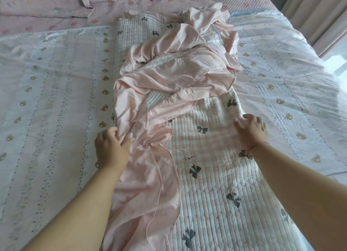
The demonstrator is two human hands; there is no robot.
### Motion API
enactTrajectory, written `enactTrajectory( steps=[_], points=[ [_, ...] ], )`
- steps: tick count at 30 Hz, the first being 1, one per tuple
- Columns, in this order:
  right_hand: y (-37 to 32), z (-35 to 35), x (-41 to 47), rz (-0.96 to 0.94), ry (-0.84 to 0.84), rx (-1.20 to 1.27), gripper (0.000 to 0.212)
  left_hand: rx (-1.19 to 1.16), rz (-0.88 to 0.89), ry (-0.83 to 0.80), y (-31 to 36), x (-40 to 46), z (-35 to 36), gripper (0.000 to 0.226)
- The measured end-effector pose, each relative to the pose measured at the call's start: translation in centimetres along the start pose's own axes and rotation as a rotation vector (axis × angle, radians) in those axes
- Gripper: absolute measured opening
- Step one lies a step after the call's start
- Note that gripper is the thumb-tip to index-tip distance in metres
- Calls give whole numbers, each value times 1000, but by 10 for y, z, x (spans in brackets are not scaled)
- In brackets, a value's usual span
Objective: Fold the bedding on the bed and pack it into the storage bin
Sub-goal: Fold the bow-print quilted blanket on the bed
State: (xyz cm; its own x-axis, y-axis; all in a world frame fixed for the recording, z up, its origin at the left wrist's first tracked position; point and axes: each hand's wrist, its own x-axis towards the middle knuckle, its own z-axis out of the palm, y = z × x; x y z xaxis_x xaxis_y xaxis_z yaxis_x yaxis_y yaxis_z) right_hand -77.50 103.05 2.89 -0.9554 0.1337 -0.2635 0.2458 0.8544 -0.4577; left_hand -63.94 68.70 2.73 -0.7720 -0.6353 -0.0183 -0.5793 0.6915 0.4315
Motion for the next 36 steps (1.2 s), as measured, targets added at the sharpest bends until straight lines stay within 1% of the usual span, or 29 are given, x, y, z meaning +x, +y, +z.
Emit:
enactTrajectory(
  steps=[1,3,4,5,7,9,11,14,16,18,20,22,23,26,28,29,31,32,34,35,36],
  points=[
    [1,2,7,76,-34,55,59,-41,-142,-54,1,7,0,58],
    [-1,7,14,189,-134,193,64,-197,-403,-193,5,18,6,81],
    [-3,9,14,220,-174,224,67,-245,-479,-250,8,19,9,88],
    [-4,12,14,236,-193,221,69,-246,-511,-282,9,21,12,94],
    [-2,18,13,238,-191,197,70,-212,-554,-295,8,25,17,105],
    [-2,23,10,240,-179,218,64,-254,-615,-315,1,29,21,113],
    [-6,26,4,224,-160,234,57,-328,-634,-332,-3,30,19,106],
    [-17,26,-5,179,-120,280,56,-380,-595,-315,-3,27,11,88],
    [-28,22,-10,173,-115,322,62,-485,-540,-287,-1,23,3,80],
    [-38,13,-17,184,-122,352,64,-569,-472,-272,3,19,-7,71],
    [-49,1,-27,206,-132,415,60,-682,-439,-284,11,15,-16,70],
    [-62,-10,-41,193,-140,482,60,-806,-431,-330,20,13,-28,72],
    [-68,-15,-49,180,-137,514,60,-863,-434,-361,25,11,-35,67],
    [-88,-27,-83,145,-125,622,56,-967,-392,-463,46,-1,-61,35],
    [-99,-37,-109,127,-104,682,57,-1047,-341,-545,60,-6,-80,22],
    [-103,-42,-122,116,-80,712,56,-1101,-313,-581,65,-7,-92,22],
    [-109,-52,-148,93,-27,777,56,-1138,-230,-654,72,-5,-119,37],
    [-113,-58,-161,78,2,815,61,-1123,-178,-684,73,-3,-132,41],
    [-118,-67,-189,52,36,885,78,-1119,-97,-721,72,3,-161,42],
    [-120,-68,-200,61,30,913,75,-1121,-73,-735,71,5,-175,44],
    [-123,-67,-210,66,22,942,67,-1104,-45,-749,69,7,-188,49]
  ],
)
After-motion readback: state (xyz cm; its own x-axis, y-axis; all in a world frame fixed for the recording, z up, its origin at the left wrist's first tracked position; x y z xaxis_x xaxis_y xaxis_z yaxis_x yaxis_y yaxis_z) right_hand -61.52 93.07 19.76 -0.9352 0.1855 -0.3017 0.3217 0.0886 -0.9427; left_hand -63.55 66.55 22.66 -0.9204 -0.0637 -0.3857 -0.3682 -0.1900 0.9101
